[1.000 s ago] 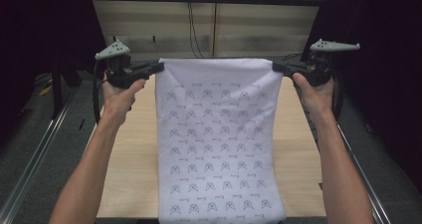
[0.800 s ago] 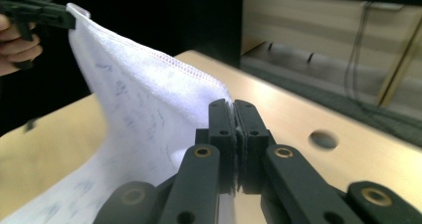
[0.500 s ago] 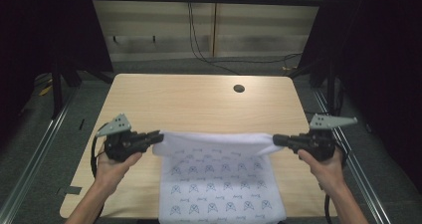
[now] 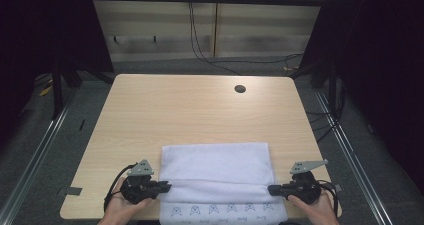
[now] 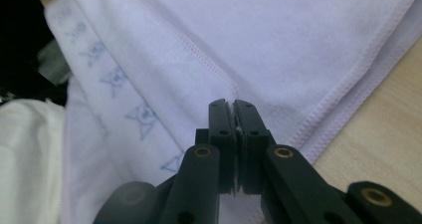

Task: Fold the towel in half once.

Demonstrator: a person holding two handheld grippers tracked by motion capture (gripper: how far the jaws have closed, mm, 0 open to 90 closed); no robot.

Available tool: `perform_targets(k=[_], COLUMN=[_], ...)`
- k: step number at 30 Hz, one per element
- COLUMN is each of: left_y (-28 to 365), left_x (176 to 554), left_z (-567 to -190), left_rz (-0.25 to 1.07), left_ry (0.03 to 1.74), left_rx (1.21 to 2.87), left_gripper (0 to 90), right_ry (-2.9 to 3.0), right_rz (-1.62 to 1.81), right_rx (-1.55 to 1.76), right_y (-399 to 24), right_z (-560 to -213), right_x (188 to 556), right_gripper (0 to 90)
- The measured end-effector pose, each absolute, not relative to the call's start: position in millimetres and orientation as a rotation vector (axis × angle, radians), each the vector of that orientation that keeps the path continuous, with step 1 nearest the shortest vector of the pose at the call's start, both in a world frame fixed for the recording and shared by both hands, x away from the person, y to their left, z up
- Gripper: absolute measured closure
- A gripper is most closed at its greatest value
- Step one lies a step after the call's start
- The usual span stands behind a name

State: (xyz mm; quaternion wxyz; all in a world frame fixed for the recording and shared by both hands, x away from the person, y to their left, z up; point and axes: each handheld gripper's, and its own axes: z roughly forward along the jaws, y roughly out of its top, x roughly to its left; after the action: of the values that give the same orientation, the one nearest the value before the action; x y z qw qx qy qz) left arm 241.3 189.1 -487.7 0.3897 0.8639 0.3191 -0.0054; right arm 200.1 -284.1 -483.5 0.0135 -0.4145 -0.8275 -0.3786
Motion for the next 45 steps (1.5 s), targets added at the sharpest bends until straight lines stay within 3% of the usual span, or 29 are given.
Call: perform_targets(k=[3,8,21,35,45], left_y=[186,188,187,183,184], left_x=[248,265,359,432,464], left_z=[-493,-495,-500,-504,-507], left_rz=[-0.046,0.014,0.182,0.244,0.240], left_ry=[0.835,0.842,0.982,1.072,1.142], left_rx=[2.203,2.197,2.120,2.079,2.003], left_gripper=[83.8,84.2,84.2,84.3,84.2], right_ry=[-2.613,-2.586,-2.622,-2.620,-2.597], right_rz=[-1.114,-1.125,-1.117,-1.205,-1.175], right_rx=[-1.274,-1.302,-1.431,-1.599,-1.748], right_y=[-279,-279,-259,-251,-243], right_z=[-490,-494,-494,-501,-500], right_x=[207,222,308,379,417], right_gripper=[87.9,88.0,88.0,88.3,88.3])
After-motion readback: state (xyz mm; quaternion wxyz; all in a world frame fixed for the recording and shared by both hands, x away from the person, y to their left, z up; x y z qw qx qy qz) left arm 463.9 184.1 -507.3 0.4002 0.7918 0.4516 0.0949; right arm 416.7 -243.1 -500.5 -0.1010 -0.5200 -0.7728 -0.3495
